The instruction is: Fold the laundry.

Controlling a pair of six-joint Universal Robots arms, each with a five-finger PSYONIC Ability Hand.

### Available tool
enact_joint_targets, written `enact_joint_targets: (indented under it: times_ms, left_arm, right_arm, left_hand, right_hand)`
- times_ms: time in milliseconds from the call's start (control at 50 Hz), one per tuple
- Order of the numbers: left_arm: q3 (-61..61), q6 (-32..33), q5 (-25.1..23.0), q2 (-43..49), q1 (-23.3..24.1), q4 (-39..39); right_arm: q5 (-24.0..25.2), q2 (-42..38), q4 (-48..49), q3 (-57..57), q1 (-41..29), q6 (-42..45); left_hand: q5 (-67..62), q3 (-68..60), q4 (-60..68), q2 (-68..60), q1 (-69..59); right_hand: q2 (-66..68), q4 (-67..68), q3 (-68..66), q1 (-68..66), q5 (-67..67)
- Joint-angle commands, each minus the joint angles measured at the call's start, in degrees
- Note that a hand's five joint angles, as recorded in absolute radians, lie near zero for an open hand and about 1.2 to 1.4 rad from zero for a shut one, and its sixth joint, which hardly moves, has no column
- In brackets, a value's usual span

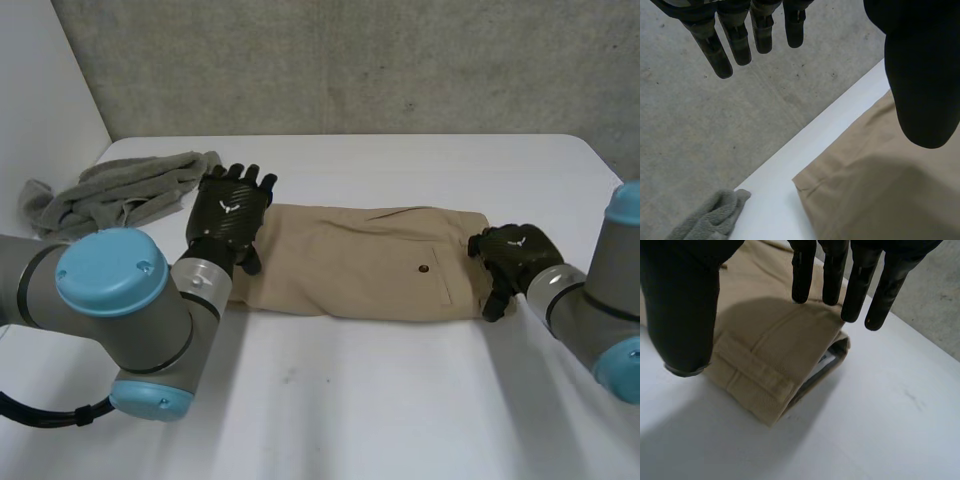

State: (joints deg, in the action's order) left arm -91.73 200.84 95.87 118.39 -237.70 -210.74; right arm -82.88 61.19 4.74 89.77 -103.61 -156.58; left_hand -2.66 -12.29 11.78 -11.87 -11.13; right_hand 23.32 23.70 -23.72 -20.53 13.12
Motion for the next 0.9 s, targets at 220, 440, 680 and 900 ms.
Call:
enact_joint_targets:
  times_ms: [220,440,680,900]
  left_arm:
    - [0.2,-0.2,0.2,0.8,0.4,0.0]
    - [-2.1,-0.2,0.2,-2.5,0.6,0.0]
    - [-3.2,-0.3,0.3,-5.0,0.4,0.2]
    - [-2.7,-0.4,0.5,-6.2,0.6,0.8]
  right_arm:
    - [0.7,-4.6,6.9,-1.4,2.7,0.6]
    - [1.4,4.8,-1.2,-0.6,14.2,14.3]
    - [1.6,5.4,-2.7,-9.9,2.5,27.5]
    - [10.4,-3.4,-3.2,-17.5,-23.7,39.0]
  left_hand:
    - [2.7,2.3,-1.8,1.9,1.1]
    - [2.7,2.3,-1.8,1.9,1.1]
    - [2.7,2.3,-1.8,1.9,1.1]
    - [2.7,2.3,-1.8,1.9,1.1]
  right_hand:
    - [56.7,56.3,-56.3,-59.5,56.9]
    - [56.7,56.3,-56.3,-59.5,56.9]
    - [56.7,56.3,-56.3,-59.5,56.9]
    - [56.7,56.3,-56.3,-59.5,56.9]
